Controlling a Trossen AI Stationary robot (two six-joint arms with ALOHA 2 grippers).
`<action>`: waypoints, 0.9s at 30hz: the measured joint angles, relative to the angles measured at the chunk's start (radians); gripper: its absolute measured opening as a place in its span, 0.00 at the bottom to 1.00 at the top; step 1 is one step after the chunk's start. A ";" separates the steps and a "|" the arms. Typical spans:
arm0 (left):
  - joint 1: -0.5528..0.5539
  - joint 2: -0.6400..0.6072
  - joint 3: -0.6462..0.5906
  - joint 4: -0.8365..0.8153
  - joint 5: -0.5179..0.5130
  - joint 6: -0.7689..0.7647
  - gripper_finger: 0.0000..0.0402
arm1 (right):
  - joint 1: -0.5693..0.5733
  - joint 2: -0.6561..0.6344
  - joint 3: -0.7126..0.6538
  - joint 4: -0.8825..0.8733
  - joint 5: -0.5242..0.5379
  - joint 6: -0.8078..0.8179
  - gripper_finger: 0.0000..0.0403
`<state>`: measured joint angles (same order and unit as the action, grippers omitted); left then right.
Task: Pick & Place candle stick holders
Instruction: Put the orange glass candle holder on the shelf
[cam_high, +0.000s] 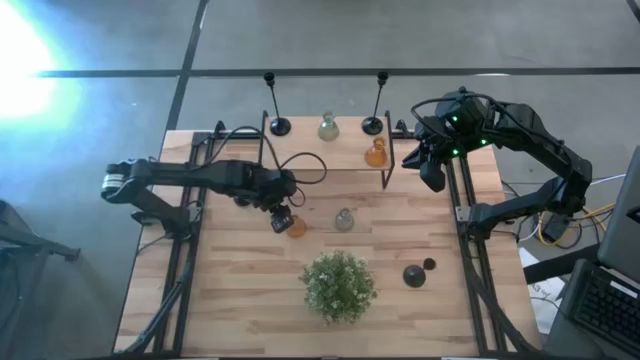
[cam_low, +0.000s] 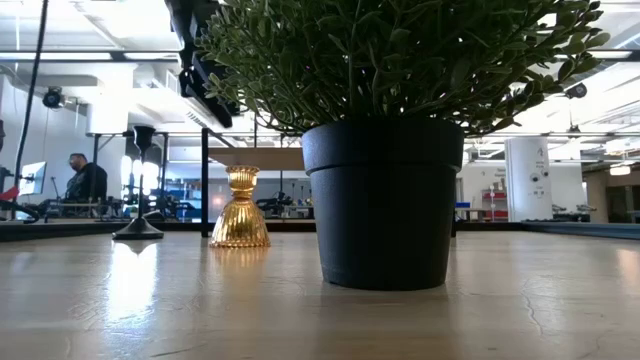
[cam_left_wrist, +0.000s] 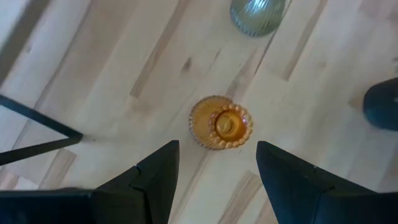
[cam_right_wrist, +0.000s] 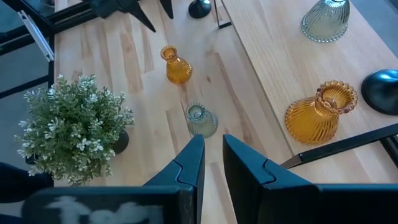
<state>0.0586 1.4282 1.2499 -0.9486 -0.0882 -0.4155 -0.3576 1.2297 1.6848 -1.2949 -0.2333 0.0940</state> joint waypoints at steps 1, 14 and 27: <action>0.002 0.014 0.005 -0.009 0.000 0.001 0.54 | 0.000 0.000 0.000 0.000 0.000 0.000 0.13; 0.014 0.143 0.006 -0.004 0.048 -0.010 0.54 | 0.000 0.000 0.000 0.000 0.000 0.000 0.12; 0.052 0.187 0.006 0.048 0.081 -0.059 0.54 | 0.000 0.000 0.000 0.000 0.010 0.000 0.12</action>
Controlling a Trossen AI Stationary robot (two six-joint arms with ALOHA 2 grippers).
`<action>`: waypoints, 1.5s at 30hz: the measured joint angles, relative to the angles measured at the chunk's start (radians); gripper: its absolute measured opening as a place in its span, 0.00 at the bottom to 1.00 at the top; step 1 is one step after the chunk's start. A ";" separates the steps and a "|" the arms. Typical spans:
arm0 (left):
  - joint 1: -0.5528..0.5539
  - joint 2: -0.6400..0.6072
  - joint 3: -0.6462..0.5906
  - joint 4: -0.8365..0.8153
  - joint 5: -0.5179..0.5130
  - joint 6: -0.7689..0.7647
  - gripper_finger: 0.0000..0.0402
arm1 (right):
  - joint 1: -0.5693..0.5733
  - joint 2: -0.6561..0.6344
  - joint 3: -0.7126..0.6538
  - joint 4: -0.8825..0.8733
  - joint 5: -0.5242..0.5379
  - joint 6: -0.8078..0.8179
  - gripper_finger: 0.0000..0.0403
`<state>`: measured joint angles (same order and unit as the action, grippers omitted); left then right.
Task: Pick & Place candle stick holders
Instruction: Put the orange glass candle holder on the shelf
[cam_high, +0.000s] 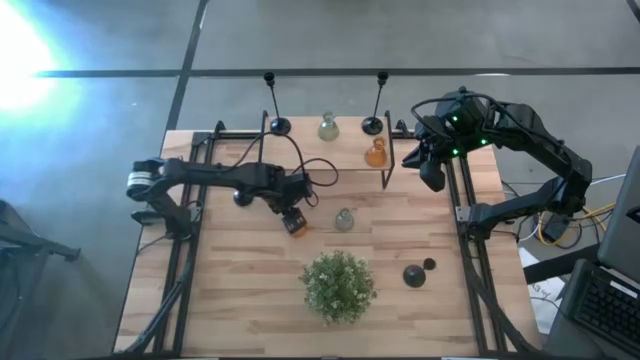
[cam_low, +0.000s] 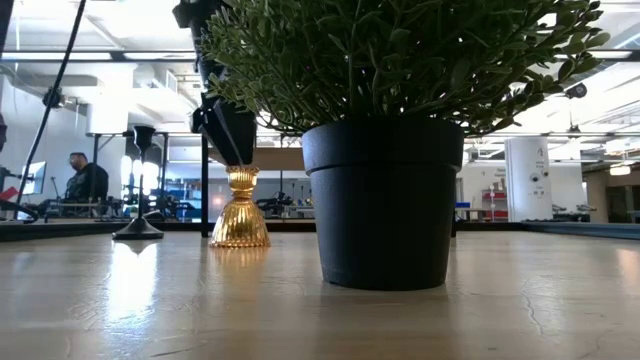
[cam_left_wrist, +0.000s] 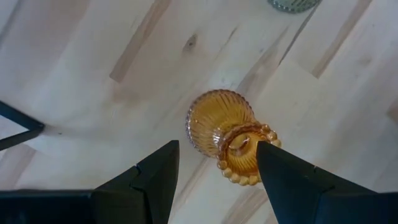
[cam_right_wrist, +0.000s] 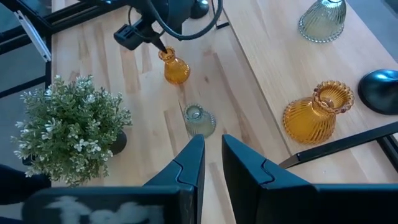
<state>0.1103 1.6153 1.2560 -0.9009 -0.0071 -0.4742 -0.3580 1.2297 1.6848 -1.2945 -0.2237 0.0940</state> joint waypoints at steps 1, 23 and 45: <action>0.002 0.006 0.000 0.000 0.007 0.000 0.54 | 0.000 0.000 0.000 0.000 0.009 0.000 0.12; 0.008 0.047 0.001 0.005 0.073 0.027 0.07 | 0.000 0.000 0.000 -0.001 0.070 -0.027 0.12; 0.153 -0.037 0.451 -0.361 0.102 0.136 0.06 | 0.000 0.000 -0.001 -0.001 0.069 -0.042 0.11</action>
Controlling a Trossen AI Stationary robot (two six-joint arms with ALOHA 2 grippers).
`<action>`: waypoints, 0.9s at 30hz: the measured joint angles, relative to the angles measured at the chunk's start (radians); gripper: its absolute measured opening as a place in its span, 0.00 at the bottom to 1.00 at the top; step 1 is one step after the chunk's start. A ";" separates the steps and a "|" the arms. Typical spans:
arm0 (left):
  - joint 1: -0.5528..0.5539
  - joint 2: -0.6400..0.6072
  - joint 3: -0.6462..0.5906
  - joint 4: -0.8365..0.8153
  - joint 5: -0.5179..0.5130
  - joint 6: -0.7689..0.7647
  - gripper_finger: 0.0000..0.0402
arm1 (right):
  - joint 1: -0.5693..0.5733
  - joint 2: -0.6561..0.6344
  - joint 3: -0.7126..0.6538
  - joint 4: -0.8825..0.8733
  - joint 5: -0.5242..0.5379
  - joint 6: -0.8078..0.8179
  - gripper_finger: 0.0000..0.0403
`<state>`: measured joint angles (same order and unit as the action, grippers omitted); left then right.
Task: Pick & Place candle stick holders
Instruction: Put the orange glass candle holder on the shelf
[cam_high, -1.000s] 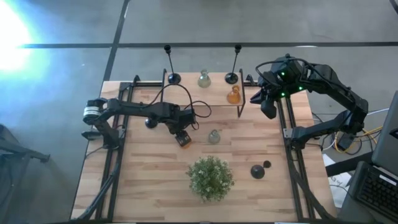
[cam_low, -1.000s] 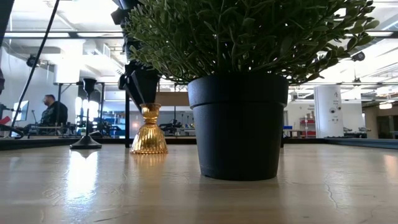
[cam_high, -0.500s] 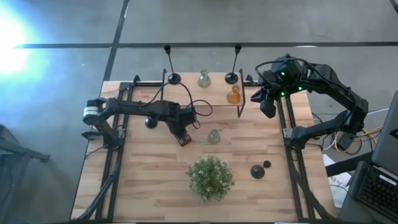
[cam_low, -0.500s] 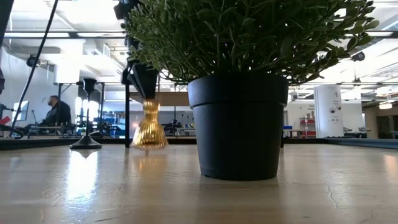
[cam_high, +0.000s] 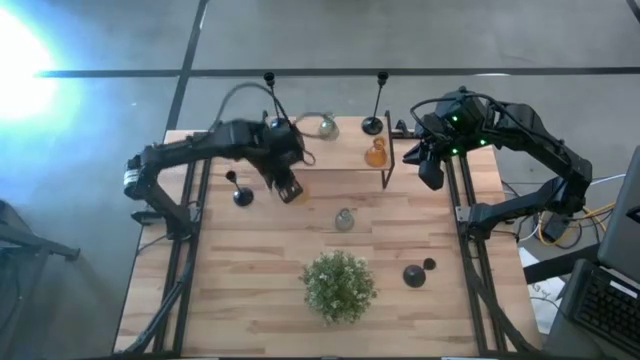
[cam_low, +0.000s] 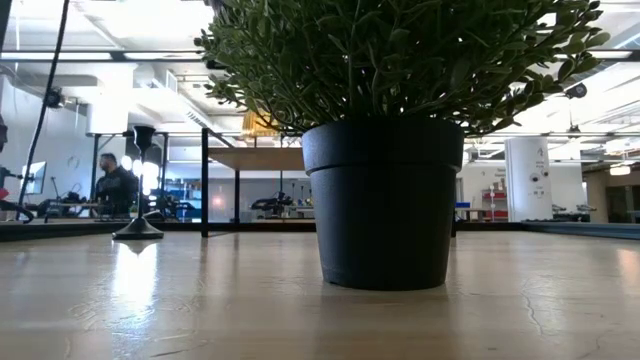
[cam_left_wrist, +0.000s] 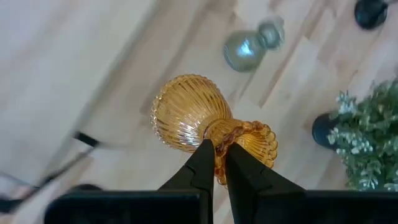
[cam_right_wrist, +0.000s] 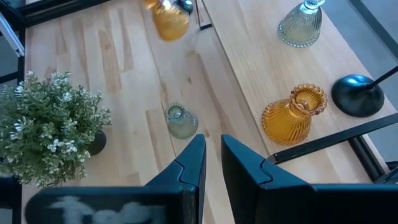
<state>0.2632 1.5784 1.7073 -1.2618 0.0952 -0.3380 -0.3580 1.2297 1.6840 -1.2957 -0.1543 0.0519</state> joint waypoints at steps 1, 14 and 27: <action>0.021 0.000 0.018 -0.006 0.000 0.011 0.06 | 0.000 0.000 0.000 0.000 0.000 -0.002 0.11; 0.268 0.003 0.040 -0.015 0.018 0.030 0.06 | 0.000 0.000 -0.003 0.000 -0.001 -0.002 0.11; 0.299 0.026 0.040 0.025 -0.001 0.030 0.06 | 0.000 0.001 -0.003 0.001 -0.001 -0.001 0.11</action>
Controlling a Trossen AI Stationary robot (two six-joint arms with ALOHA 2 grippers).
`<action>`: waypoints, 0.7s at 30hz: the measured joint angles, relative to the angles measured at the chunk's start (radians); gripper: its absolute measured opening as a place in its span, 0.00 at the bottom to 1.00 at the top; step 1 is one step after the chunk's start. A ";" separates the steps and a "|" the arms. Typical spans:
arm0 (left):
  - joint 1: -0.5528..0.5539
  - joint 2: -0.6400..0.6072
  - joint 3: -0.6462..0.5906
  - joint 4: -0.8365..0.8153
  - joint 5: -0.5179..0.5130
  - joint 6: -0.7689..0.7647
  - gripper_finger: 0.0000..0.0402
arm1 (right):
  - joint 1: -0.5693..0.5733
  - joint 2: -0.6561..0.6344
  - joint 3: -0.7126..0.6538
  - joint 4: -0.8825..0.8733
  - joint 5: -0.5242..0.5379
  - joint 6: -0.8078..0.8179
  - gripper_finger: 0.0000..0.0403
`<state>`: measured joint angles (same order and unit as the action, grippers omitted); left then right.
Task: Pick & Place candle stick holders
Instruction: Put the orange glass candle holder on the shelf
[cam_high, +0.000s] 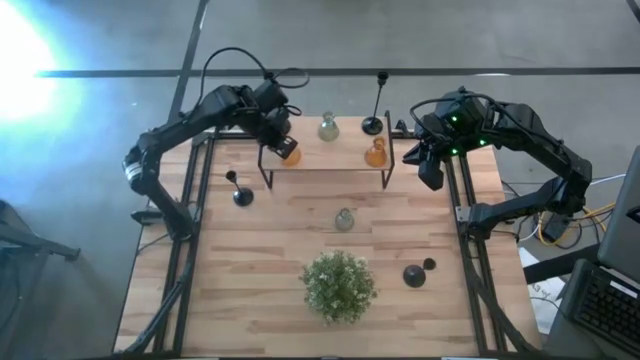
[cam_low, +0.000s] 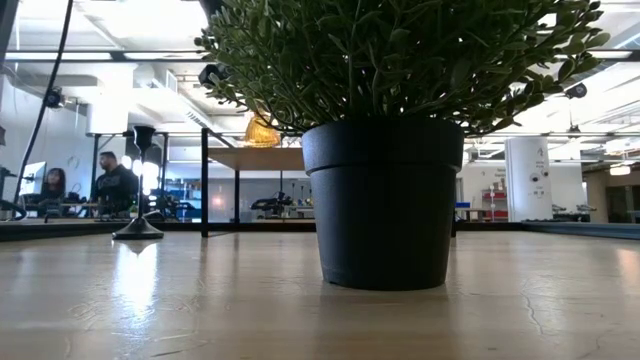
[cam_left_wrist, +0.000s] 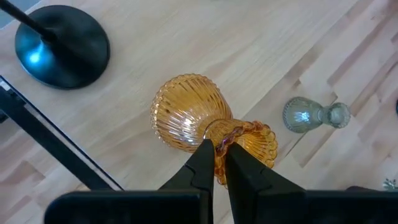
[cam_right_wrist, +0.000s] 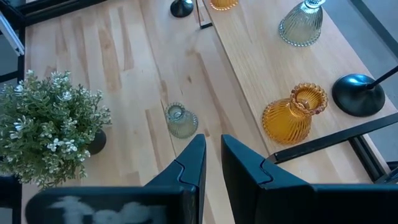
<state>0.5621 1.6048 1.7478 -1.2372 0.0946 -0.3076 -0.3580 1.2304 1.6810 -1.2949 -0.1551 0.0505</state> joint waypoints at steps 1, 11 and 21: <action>0.003 0.006 0.001 0.001 0.001 0.000 0.06 | 0.000 0.000 0.000 0.000 0.000 0.000 0.11; 0.020 0.022 0.004 -0.006 0.005 0.001 0.06 | 0.000 0.000 0.000 0.000 -0.001 0.002 0.11; 0.036 0.022 0.002 -0.039 0.006 -0.009 0.06 | 0.000 0.000 0.000 0.000 -0.001 0.002 0.11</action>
<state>0.5982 1.6265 1.7500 -1.2761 0.1001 -0.3167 -0.3582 1.2304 1.6810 -1.2953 -0.1562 0.0520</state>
